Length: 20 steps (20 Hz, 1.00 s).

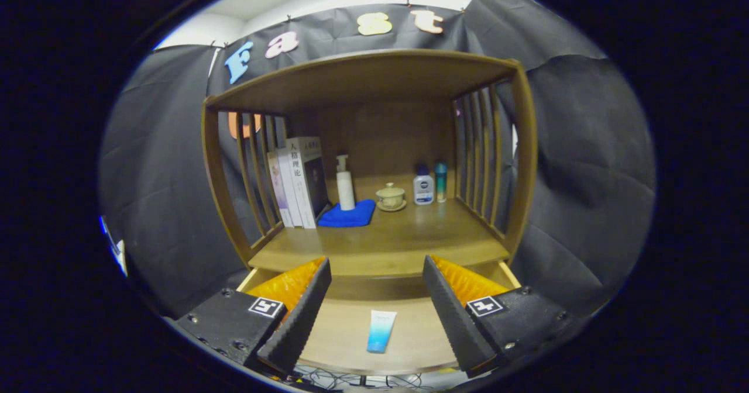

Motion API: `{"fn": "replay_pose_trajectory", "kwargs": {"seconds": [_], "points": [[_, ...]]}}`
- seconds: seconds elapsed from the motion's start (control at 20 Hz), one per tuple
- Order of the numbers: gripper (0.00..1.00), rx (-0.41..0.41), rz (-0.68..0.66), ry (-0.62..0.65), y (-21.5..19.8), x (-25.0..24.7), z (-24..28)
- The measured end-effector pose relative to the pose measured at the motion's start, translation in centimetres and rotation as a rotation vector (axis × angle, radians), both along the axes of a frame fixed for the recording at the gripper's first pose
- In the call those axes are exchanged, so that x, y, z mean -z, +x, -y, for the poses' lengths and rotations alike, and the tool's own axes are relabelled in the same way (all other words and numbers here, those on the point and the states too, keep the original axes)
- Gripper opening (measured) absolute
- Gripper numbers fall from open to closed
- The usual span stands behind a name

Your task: Pull open the drawer, take out the items inside it, and place them on the countertop above the cabinet.

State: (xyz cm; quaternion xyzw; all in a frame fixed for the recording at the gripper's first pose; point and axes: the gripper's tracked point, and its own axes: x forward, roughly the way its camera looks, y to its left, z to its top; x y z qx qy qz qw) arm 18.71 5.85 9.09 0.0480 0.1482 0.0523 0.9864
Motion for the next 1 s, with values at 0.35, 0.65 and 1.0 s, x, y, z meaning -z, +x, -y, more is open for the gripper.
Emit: {"fn": "replay_pose_trajectory", "kwargs": {"seconds": [0.35,0.65,1.0], "points": [[0.99,-0.048,-0.363,-0.058,5.1,7.5,-3.9],[0.98,-0.034,-0.660,-0.035,5.6,15.6,-3.9],[0.96,0.021,-0.936,-0.093,3.8,22.1,-1.8]]}}
